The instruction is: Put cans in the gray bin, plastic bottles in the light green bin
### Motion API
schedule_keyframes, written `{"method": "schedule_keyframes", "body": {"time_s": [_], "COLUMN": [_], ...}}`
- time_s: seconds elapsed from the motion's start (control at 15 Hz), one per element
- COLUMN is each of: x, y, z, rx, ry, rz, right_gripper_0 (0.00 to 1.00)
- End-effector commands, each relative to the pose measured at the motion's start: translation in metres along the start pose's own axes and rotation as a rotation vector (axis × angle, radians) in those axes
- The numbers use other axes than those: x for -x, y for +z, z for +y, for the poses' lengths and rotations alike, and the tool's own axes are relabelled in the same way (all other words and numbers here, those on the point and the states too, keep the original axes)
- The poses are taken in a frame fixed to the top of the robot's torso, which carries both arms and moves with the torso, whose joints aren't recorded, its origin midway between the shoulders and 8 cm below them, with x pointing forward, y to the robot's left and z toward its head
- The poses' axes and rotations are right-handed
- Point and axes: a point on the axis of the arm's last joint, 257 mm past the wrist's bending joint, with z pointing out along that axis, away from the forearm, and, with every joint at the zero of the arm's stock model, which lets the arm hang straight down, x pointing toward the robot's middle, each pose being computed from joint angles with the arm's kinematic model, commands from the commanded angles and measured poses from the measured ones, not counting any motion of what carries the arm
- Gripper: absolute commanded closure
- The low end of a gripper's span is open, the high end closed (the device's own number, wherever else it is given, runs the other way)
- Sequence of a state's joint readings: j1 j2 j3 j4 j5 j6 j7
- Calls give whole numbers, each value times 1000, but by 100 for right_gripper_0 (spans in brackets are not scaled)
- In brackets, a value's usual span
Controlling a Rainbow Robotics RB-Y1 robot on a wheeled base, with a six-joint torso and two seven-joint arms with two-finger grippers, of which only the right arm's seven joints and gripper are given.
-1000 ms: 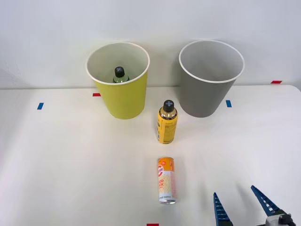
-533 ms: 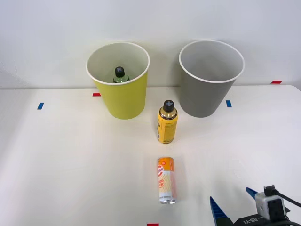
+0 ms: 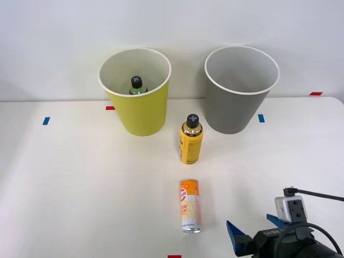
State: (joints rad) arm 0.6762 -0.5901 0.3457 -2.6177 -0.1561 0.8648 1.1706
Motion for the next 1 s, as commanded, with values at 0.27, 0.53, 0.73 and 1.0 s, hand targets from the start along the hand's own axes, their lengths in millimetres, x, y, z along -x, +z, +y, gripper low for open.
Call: {"method": "schedule_keyframes", "body": {"time_s": [0.27, 0.53, 0.73, 1.0], "x": [11, 20, 24, 27], "y": [14, 13, 18, 41], "z": [34, 52, 70, 85], "rx": [104, 127, 162, 178], "ry": [40, 58, 17, -11], "rz": [183, 267, 277, 298], "right_gripper_0": [0, 0, 0, 0]}}
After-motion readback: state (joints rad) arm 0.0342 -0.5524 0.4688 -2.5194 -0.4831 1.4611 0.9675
